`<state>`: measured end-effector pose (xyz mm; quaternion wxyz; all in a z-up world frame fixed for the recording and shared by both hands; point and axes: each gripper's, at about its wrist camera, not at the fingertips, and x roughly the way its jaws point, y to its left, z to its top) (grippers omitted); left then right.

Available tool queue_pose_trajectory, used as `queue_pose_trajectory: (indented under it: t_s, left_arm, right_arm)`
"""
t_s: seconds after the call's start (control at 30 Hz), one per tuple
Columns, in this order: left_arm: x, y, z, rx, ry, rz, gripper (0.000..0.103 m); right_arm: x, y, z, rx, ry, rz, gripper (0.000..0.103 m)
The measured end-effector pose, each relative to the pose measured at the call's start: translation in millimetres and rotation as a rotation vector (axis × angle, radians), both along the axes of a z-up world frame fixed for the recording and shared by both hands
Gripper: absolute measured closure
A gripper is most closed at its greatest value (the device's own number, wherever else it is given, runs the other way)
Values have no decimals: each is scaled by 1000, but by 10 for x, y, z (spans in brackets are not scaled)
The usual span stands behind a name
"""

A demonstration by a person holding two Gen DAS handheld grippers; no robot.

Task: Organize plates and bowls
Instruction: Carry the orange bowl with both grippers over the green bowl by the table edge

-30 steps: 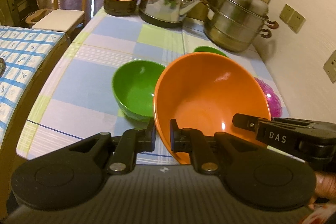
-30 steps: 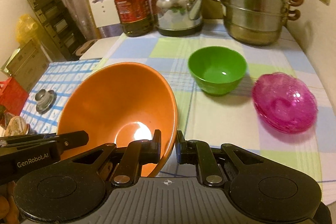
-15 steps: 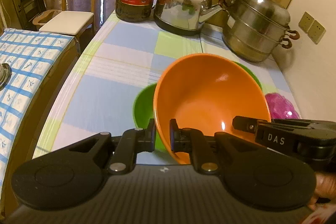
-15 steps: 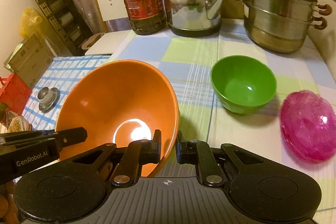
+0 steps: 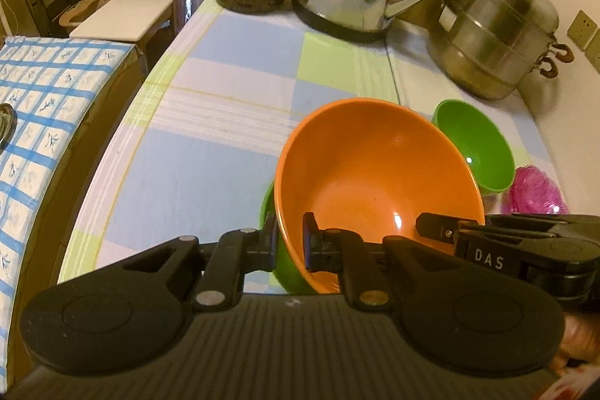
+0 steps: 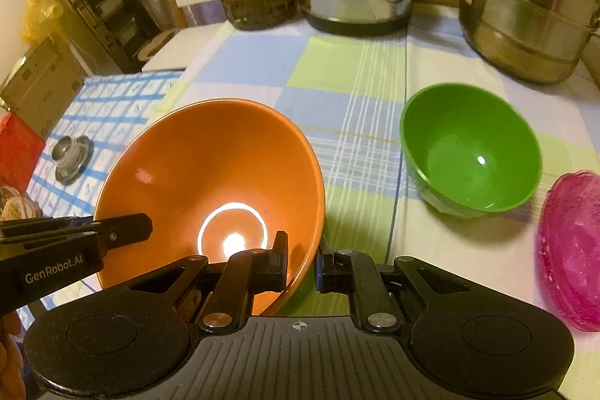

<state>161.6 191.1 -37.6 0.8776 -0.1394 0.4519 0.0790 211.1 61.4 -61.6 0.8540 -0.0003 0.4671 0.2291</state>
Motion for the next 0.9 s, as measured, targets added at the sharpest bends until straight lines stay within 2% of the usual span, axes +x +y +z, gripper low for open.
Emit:
queue_pose_trajectory:
  t_s: [0.27,0.9]
  left_arm:
    - [14,17,-156,-4,23,2,92]
    - [23,25,-236,6,24,6,92]
  right_arm:
    - [6,78,-154,-46,-4,18,89]
    - [-45,288,-174,-176,-45,87,87]
